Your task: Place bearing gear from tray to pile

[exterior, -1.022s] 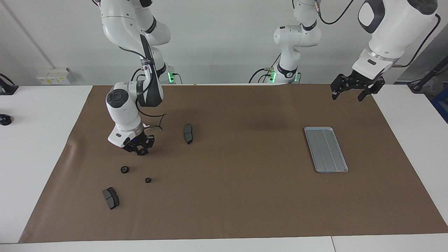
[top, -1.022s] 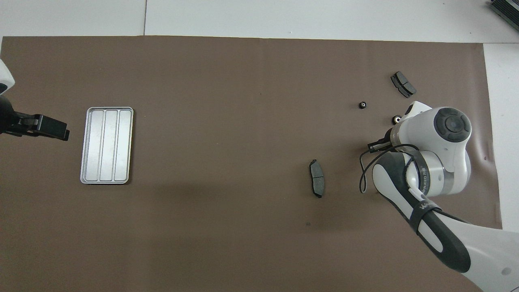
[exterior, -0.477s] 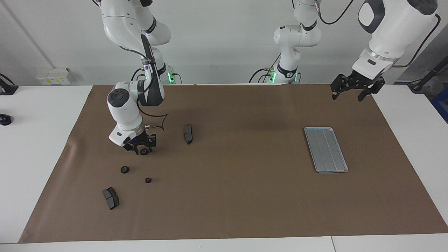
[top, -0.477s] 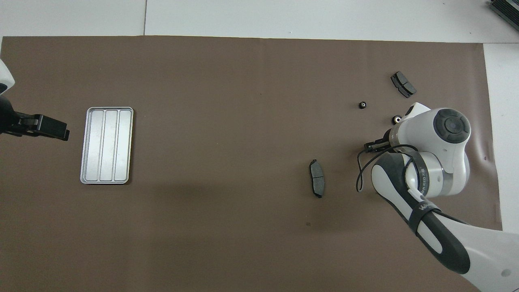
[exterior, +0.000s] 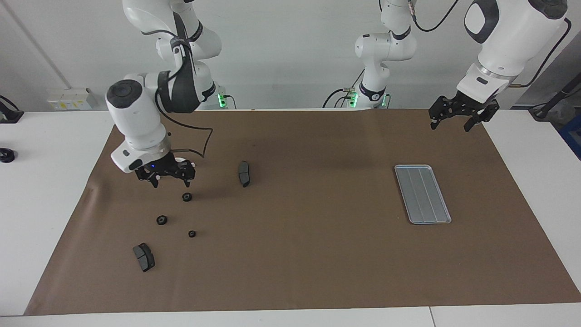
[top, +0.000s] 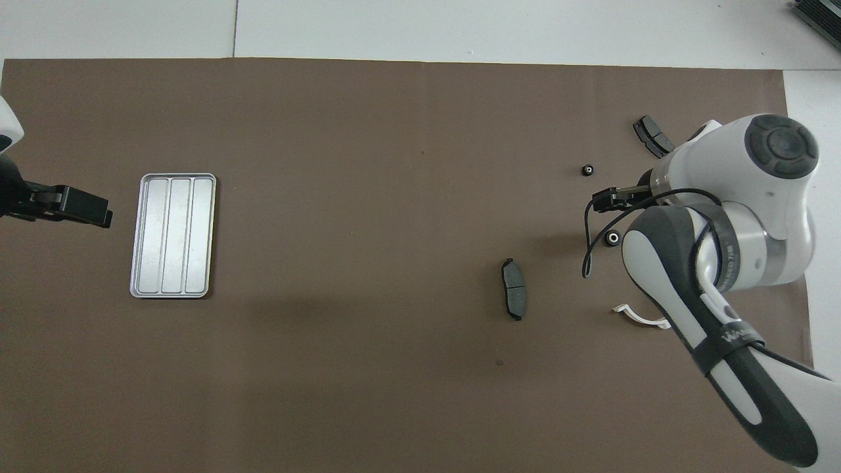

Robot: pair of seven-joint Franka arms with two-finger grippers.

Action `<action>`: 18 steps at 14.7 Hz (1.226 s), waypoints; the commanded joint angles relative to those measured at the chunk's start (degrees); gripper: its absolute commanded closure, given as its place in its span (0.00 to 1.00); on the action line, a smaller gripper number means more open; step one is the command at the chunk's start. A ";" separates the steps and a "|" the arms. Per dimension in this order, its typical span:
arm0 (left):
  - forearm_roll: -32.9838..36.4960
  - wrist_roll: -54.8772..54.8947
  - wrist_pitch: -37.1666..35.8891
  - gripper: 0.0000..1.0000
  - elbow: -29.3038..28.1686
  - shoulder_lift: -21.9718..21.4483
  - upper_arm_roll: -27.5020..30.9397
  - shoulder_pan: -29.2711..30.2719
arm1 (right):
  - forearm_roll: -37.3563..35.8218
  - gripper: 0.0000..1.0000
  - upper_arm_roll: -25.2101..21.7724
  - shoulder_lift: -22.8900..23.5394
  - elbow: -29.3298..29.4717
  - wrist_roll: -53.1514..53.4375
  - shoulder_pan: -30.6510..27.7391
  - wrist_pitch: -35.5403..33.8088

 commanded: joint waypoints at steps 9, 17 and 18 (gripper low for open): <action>-0.92 0.31 0.02 0.00 -1.19 -1.03 -0.51 0.98 | -0.53 0.00 8.18 -8.67 10.07 1.30 -11.93 -24.56; -0.92 0.31 0.02 0.00 -1.19 -1.04 -0.51 0.98 | 0.00 0.00 8.01 -9.64 8.39 2.01 -9.82 -24.47; -0.92 0.31 0.02 0.00 -1.19 -1.04 -0.51 0.98 | -0.09 0.00 8.01 -9.64 8.39 1.92 -9.82 -24.47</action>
